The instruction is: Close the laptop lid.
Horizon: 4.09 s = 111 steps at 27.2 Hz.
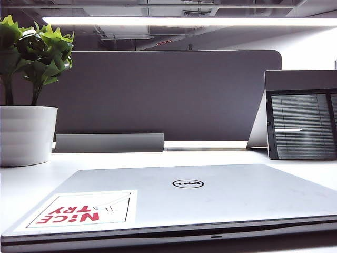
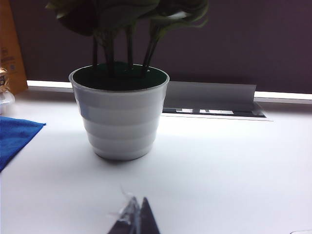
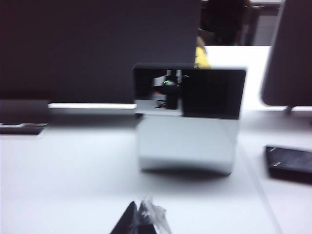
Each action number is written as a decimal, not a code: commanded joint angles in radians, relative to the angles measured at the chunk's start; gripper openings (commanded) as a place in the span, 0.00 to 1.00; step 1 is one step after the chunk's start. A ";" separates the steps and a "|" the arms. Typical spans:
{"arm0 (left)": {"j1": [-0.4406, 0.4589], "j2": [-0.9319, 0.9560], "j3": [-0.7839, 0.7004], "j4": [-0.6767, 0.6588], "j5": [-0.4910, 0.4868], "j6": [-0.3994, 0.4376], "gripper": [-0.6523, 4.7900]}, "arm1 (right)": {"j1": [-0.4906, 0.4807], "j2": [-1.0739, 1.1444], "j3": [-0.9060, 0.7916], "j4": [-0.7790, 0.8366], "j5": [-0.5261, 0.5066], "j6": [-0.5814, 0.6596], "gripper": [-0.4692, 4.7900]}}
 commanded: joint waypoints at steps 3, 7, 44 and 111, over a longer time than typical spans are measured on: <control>0.002 0.000 0.001 0.011 0.000 0.004 0.11 | -0.031 -0.217 -0.243 0.108 -0.006 0.066 0.08; 0.002 0.000 0.001 0.010 0.000 0.004 0.11 | -0.058 -0.340 -0.372 0.107 -0.016 0.073 0.08; 0.002 0.000 0.001 0.005 0.000 0.004 0.11 | -0.107 -0.495 -0.546 0.102 -0.027 0.117 0.08; 0.002 0.000 0.001 0.005 0.000 0.004 0.11 | -0.107 -0.495 -0.546 0.145 -0.089 0.038 0.08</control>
